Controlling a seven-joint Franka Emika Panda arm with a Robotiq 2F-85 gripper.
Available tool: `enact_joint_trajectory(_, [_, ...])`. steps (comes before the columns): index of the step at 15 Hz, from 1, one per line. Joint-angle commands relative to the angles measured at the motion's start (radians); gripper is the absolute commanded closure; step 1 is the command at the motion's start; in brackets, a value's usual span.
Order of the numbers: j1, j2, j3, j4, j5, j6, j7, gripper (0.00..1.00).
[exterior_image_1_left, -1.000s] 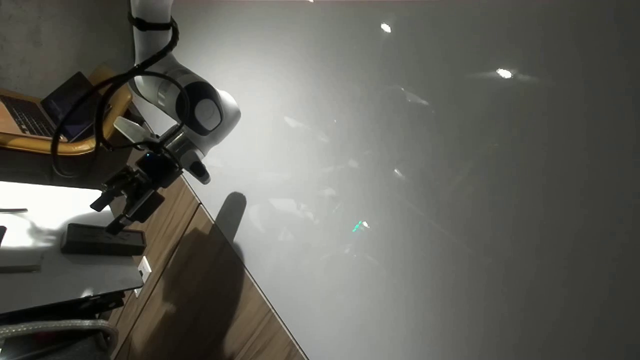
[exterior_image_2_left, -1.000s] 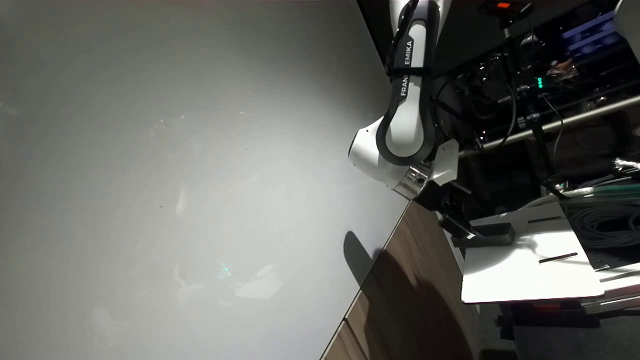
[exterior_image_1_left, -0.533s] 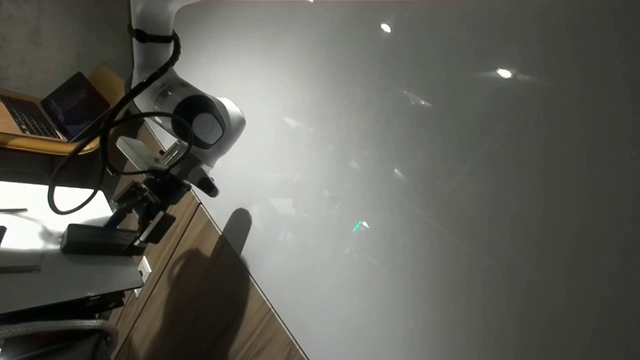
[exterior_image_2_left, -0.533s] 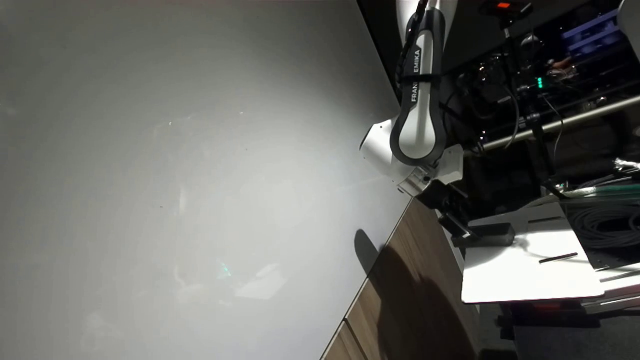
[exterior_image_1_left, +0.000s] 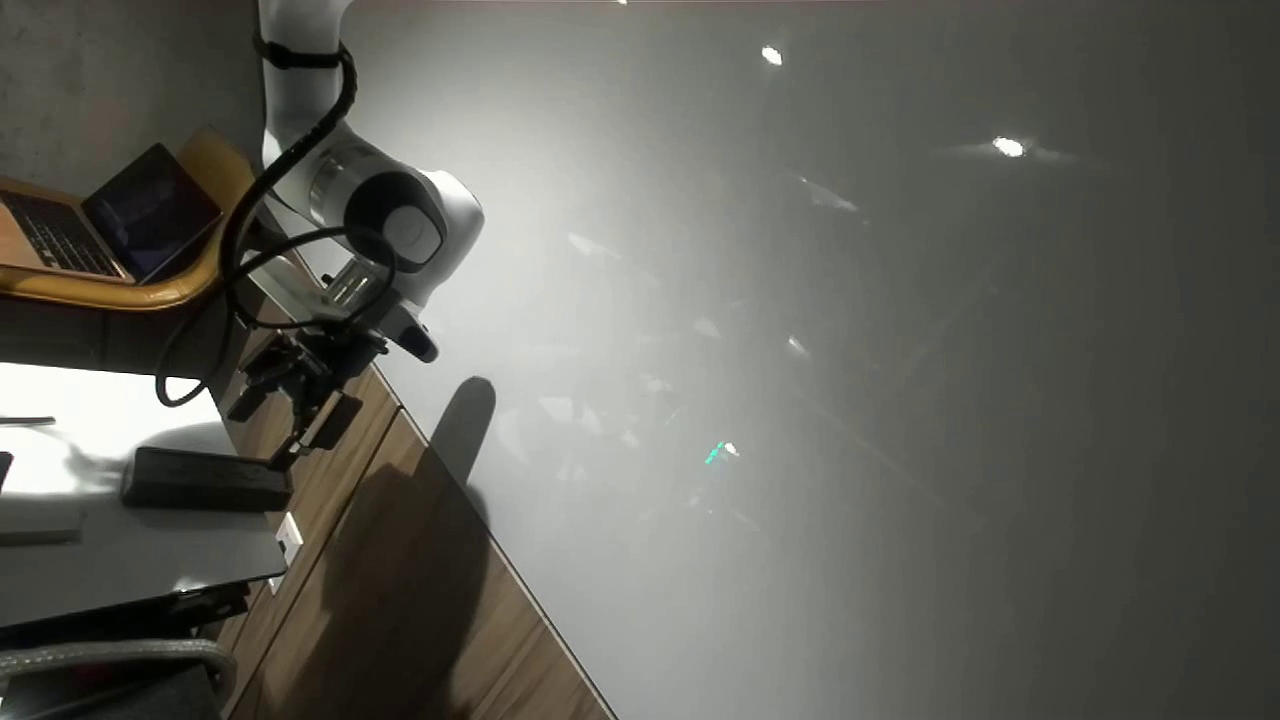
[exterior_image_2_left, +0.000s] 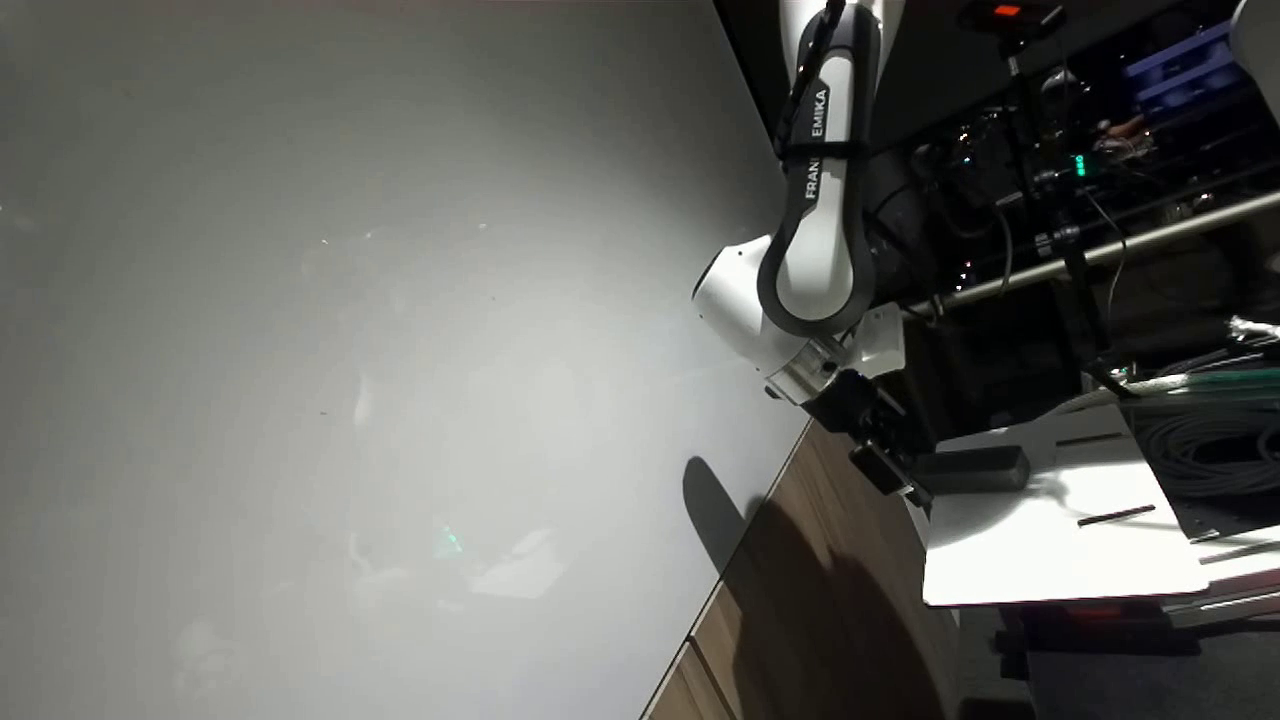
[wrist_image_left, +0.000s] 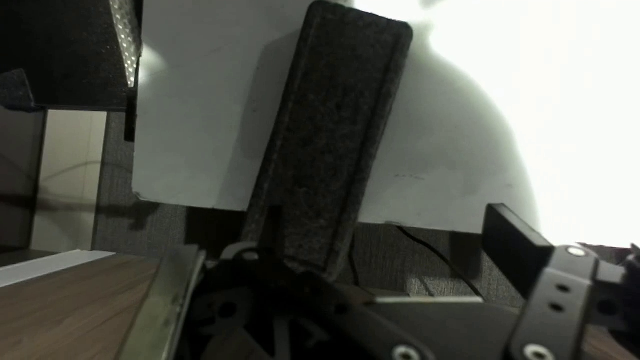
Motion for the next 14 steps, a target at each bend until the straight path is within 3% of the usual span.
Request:
enact_joint_trajectory(1, [-0.017,0.006,-0.013,0.0,0.011,0.021,-0.051,0.0])
enact_joint_trajectory(14, [-0.04,0.059,-0.036,0.0,0.007,0.052,-0.089,0.0])
